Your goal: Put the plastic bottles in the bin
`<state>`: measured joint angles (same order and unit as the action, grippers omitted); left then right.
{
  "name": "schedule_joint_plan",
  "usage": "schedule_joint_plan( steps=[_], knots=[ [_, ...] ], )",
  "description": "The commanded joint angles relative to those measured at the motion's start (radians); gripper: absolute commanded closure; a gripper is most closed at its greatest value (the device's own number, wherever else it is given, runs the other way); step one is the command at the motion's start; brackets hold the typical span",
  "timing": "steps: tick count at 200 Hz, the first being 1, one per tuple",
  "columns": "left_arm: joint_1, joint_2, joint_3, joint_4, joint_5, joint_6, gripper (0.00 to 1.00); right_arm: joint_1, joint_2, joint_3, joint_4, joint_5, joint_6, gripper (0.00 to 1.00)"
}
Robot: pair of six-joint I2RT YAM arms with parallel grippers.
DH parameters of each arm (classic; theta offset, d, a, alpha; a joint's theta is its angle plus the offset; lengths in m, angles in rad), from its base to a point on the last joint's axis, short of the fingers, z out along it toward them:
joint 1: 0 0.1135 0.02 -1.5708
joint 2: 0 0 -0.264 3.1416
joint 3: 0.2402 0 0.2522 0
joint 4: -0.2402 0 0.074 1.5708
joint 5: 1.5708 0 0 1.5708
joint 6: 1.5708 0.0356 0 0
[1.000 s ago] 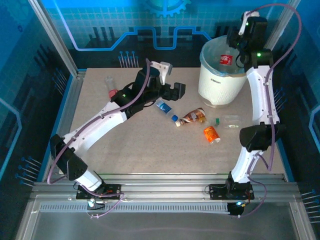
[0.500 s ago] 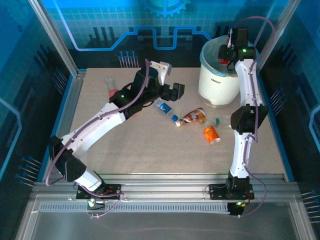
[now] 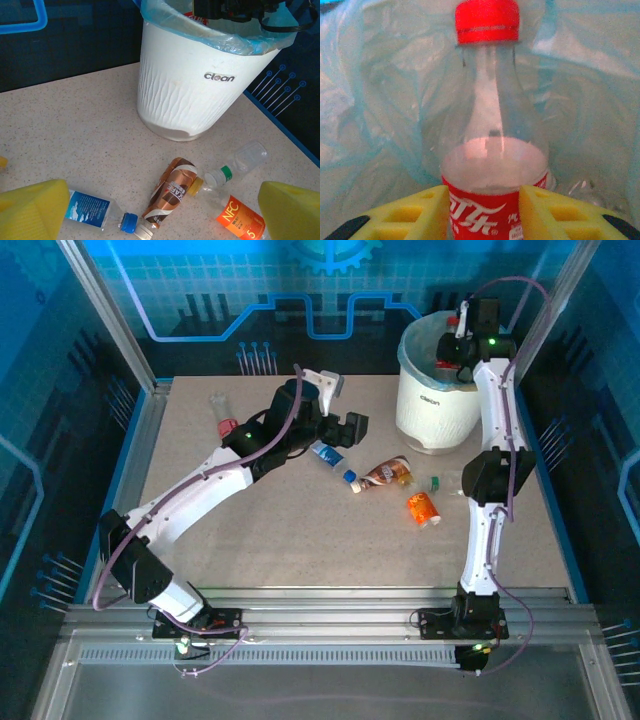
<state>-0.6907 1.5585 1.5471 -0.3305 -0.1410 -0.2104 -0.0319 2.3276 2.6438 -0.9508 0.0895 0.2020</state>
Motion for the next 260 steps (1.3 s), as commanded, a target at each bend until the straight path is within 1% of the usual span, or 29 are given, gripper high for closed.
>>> schedule_joint_plan(
  steps=[1, 15, 30, 46, 59, 74, 89, 104, 120, 143, 165, 185, 207, 213, 223, 229, 260],
  knots=[
    [0.004, -0.016, -0.003, 0.023, 0.006, -0.018, 0.02, 0.021, -0.12, -0.035, -0.074, -0.035, -0.02, 0.57],
    [0.004, -0.031, -0.004, 0.022, 0.009, -0.026, 0.02, 0.035, -0.192, -0.052, -0.058, -0.02, -0.031, 0.56],
    [0.005, -0.052, -0.008, 0.015, 0.018, -0.033, 0.02, 0.05, -0.268, -0.074, -0.042, -0.004, -0.035, 0.52],
    [0.005, -0.08, -0.013, -0.009, 0.03, -0.035, 0.02, 0.065, -0.371, -0.16, 0.011, -0.038, -0.041, 0.51],
    [0.004, -0.108, -0.018, -0.049, 0.046, -0.011, 0.02, 0.088, -0.482, -0.309, 0.076, -0.042, -0.051, 0.5],
    [0.004, -0.15, -0.03, -0.109, 0.022, 0.03, 0.02, 0.135, -0.62, -0.483, 0.131, -0.042, -0.07, 0.47],
    [0.004, -0.195, -0.061, -0.164, 0.005, 0.057, 0.02, 0.193, -0.721, -0.622, 0.134, -0.036, -0.091, 0.45],
    [0.004, -0.237, -0.108, -0.212, 0.022, 0.071, 0.01, 0.262, -0.851, -0.812, 0.136, 0.003, -0.089, 0.43],
    [0.004, -0.277, -0.167, -0.258, 0.048, 0.071, 0.02, 0.306, -0.982, -1.018, 0.146, 0.024, -0.065, 0.42],
    [0.005, -0.334, -0.276, -0.265, 0.111, 0.069, 0.02, 0.316, -1.156, -1.293, 0.142, 0.03, -0.023, 0.39],
    [0.002, -0.379, -0.381, -0.237, 0.196, 0.083, 0.03, 0.304, -1.269, -1.508, 0.118, 0.056, 0.004, 0.33],
    [-0.002, -0.389, -0.44, -0.228, 0.255, 0.086, 0.03, 0.292, -1.322, -1.662, 0.119, 0.042, 0.008, 0.27],
    [-0.01, -0.372, -0.47, -0.226, 0.284, 0.077, 0.04, 0.262, -1.303, -1.751, 0.12, 0.004, 0.001, 0.25],
    [-0.013, -0.365, -0.473, -0.226, 0.284, 0.075, 0.04, 0.25, -1.291, -1.758, 0.127, 0.0, 0.015, 0.25],
    [-0.02, -0.351, -0.473, -0.228, 0.284, 0.069, 0.04, 0.228, -1.269, -1.787, 0.155, -0.049, 0.005, 0.24],
    [-0.024, -0.343, -0.472, -0.226, 0.284, 0.066, 0.04, 0.222, -1.254, -1.796, 0.175, -0.058, 0.004, 0.24],
    [-0.045, -0.303, -0.455, -0.226, 0.28, 0.036, 0.05, 0.212, -1.131, -1.778, 0.22, -0.018, 0.02, 0.21]
  ],
)
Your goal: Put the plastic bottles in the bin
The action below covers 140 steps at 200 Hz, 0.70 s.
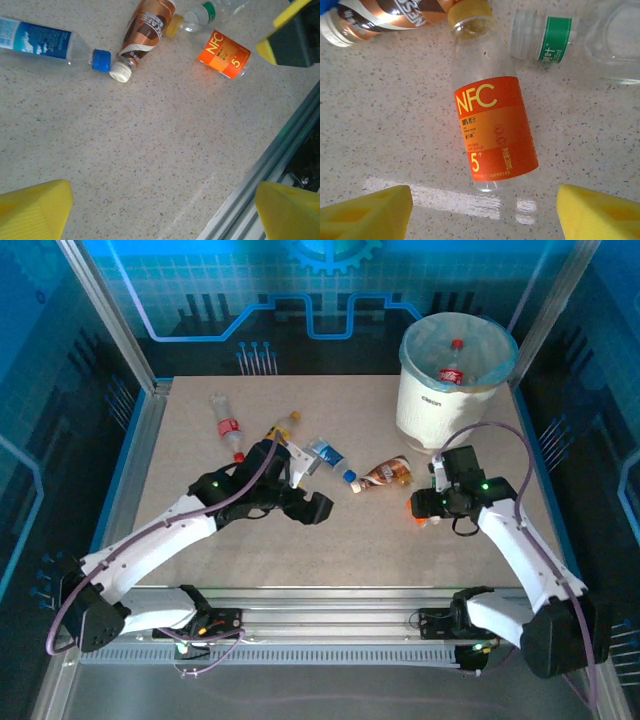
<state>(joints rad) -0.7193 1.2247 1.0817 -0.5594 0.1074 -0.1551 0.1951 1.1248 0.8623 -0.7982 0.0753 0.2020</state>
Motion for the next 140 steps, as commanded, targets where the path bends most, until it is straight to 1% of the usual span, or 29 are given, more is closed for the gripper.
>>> schedule_joint_plan(
  steps=[1, 46, 49, 90, 104, 120, 140],
  knots=[
    [-0.018, 0.032, 0.01, 0.003, 0.032, -0.02, 0.05, -0.016, 0.076, 0.004, 0.069, -0.003, 0.02, 0.21],
    [-0.056, 0.083, 0.03, -0.007, 0.019, -0.033, 0.06, -0.021, 0.273, 0.012, 0.135, 0.022, 0.02, 0.19],
    [-0.059, 0.086, 0.03, -0.007, 0.017, -0.031, 0.06, -0.02, 0.285, 0.038, 0.136, 0.023, 0.021, 0.19],
    [-0.092, 0.118, 0.018, 0.001, 0.0, -0.039, 0.06, -0.014, 0.401, 0.069, 0.152, 0.038, 0.021, 0.23],
    [-0.098, 0.127, 0.02, 0.0, -0.003, -0.048, 0.06, -0.007, 0.42, 0.069, 0.155, 0.034, 0.028, 0.28],
    [-0.103, 0.127, 0.023, 0.005, -0.008, -0.06, 0.06, 0.01, 0.428, 0.074, 0.146, 0.038, 0.034, 0.37],
    [-0.106, 0.121, 0.021, 0.021, -0.008, -0.056, 0.06, 0.035, 0.416, 0.086, 0.126, 0.064, 0.044, 0.43]
  ],
)
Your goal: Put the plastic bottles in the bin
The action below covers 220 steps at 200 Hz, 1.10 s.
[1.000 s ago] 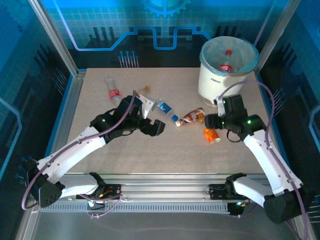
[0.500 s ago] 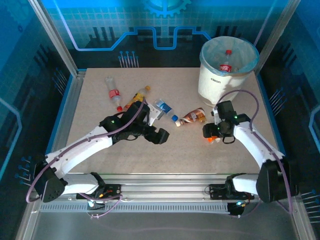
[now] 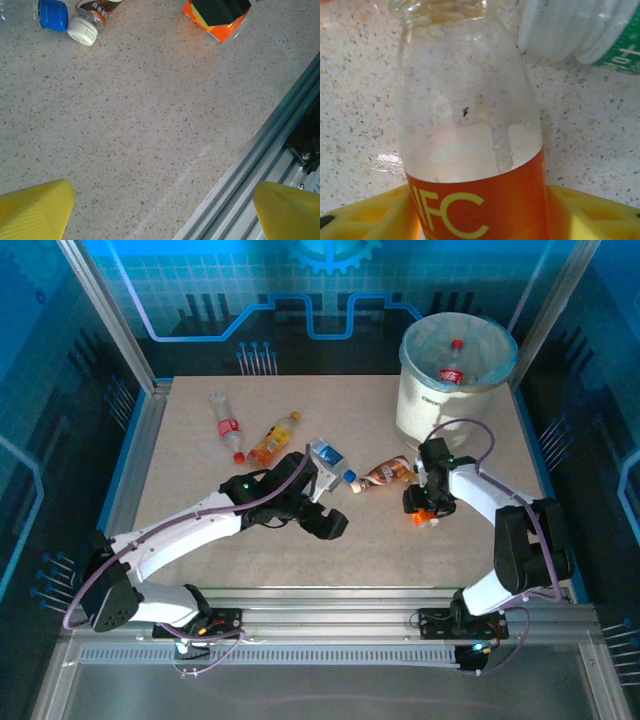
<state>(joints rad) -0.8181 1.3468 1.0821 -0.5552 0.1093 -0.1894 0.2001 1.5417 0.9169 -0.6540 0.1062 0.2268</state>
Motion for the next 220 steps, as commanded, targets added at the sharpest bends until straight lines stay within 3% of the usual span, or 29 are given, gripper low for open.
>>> schedule_joint_plan(
  steps=[1, 50, 96, 122, 143, 191, 220],
  knots=[
    [-0.007, -0.001, 0.021, 0.017, -0.01, -0.021, 0.06, 0.031, -0.001, 0.032, -0.021, 0.033, 0.02, 0.44],
    [-0.007, -0.02, 0.074, 0.012, -0.04, 0.008, 0.06, 0.084, -0.121, 0.096, -0.154, 0.033, 0.022, 0.5],
    [-0.008, -0.075, 0.157, 0.023, -0.047, 0.017, 0.06, 0.13, -0.373, 0.158, -0.298, -0.066, 0.028, 0.51],
    [-0.007, -0.107, 0.187, 0.077, -0.085, 0.013, 0.06, 0.145, -0.5, 0.308, -0.338, -0.117, 0.052, 0.52],
    [-0.008, -0.12, 0.198, 0.145, -0.121, 0.008, 0.05, 0.145, -0.522, 0.482, -0.337, -0.069, 0.06, 0.52],
    [-0.007, -0.033, 0.356, 0.195, -0.121, -0.015, 0.04, 0.134, -0.407, 0.744, -0.05, 0.159, -0.044, 0.52],
    [-0.008, 0.004, 0.413, 0.205, -0.105, -0.016, 0.05, 0.064, -0.253, 0.815, 0.166, 0.261, -0.098, 0.51]
  ],
)
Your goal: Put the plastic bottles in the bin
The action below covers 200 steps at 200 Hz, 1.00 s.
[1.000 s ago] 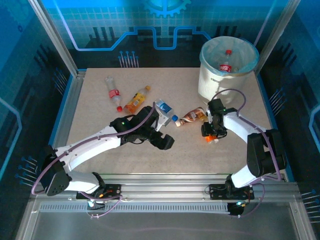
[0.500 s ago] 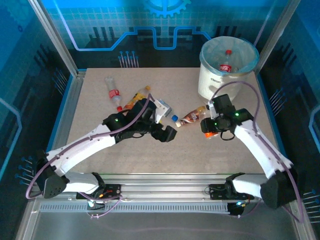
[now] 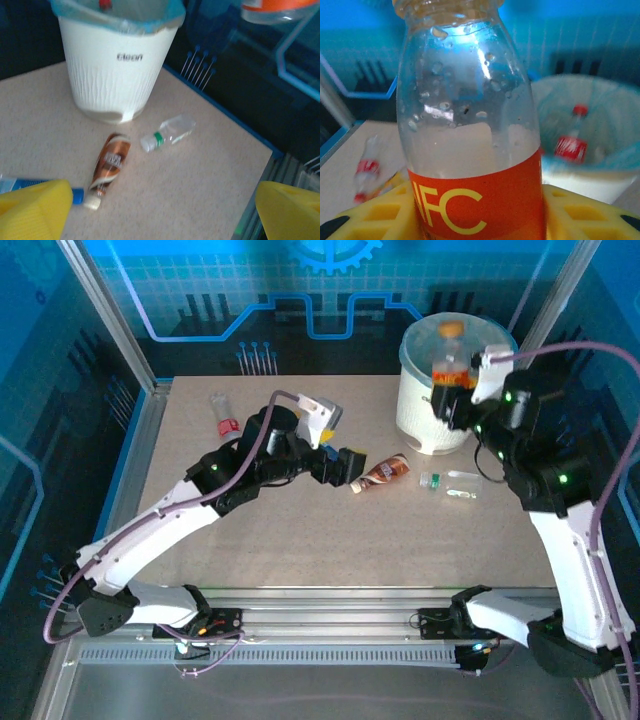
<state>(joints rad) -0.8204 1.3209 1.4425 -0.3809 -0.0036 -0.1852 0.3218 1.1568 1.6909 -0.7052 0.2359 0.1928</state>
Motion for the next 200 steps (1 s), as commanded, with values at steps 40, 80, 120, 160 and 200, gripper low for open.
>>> schedule_joint_plan(
  steps=[40, 80, 120, 160, 200],
  knots=[
    [-0.005, 0.004, 0.023, 0.028, -0.016, -0.013, 0.04, -0.186, 0.354, 0.135, 0.31, 0.207, -0.011, 0.54],
    [-0.005, -0.035, -0.034, 0.025, -0.062, 0.005, 0.03, -0.268, 0.492, 0.186, 0.312, 0.275, -0.002, 0.51],
    [-0.003, -0.033, -0.06, 0.033, -0.066, 0.005, 0.02, -0.304, 0.59, 0.246, 0.264, 0.239, -0.025, 0.43],
    [-0.003, -0.019, -0.06, 0.033, -0.064, -0.004, 0.02, -0.319, 0.683, 0.381, 0.096, 0.22, -0.035, 0.23],
    [-0.004, -0.014, -0.071, 0.033, -0.068, -0.005, 0.02, -0.317, 0.602, 0.231, 0.165, 0.19, -0.01, 0.22]
  ],
)
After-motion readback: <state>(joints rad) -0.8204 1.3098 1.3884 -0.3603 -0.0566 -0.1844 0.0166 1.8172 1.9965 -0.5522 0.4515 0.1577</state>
